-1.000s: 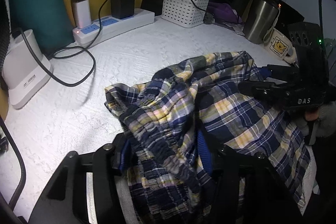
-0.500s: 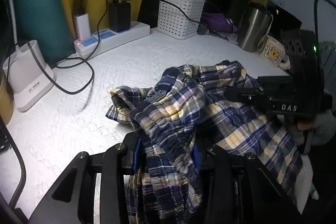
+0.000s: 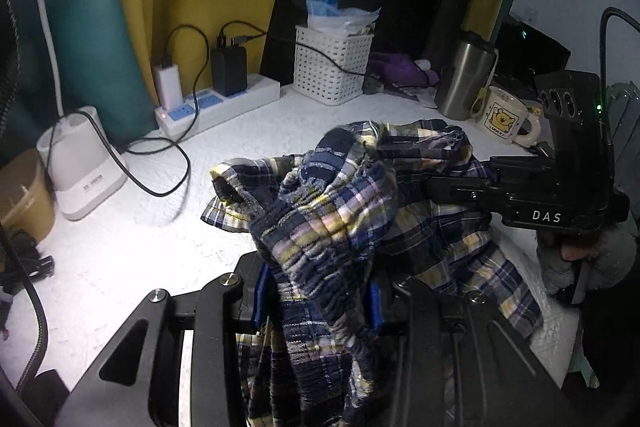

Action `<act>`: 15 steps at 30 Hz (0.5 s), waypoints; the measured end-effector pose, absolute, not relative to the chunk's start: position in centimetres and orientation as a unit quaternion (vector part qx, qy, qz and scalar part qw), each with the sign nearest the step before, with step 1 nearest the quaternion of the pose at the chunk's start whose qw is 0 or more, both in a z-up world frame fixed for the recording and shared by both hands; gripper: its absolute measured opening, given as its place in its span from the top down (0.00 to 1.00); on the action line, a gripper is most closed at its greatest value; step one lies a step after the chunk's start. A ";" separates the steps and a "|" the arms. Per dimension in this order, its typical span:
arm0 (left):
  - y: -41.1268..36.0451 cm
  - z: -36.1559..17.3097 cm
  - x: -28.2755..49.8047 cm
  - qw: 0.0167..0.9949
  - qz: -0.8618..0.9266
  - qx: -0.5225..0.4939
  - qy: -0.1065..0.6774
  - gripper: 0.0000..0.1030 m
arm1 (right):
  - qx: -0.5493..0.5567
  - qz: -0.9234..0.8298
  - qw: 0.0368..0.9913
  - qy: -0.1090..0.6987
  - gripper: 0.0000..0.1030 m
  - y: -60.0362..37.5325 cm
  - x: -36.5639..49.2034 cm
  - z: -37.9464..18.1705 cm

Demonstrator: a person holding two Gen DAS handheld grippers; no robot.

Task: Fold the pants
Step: 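Lift the gripped pants bundle up off the table with both grippers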

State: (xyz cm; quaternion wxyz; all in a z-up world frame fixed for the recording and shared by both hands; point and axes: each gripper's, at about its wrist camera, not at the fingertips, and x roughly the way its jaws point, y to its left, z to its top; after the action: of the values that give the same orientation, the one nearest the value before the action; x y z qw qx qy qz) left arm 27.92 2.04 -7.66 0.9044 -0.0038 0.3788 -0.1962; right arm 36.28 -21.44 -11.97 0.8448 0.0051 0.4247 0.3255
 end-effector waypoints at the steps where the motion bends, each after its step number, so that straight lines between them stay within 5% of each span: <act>1: 2.0 -7.3 27.6 0.906 -0.196 -0.003 0.376 0.65 | 0.003 0.326 0.845 0.424 0.75 -21.4 36.1 -11.7; 15: 1.4 -4.5 23.5 0.917 -0.199 0.005 0.345 0.65 | -0.008 0.324 0.860 0.393 0.75 -22.4 31.8 -7.5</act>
State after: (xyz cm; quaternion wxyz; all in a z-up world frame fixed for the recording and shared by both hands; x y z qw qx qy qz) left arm 23.45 1.39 -4.54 0.9172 0.0049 0.3450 -0.1993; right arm 31.79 -22.42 -7.48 0.8605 -0.0082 0.3932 0.3239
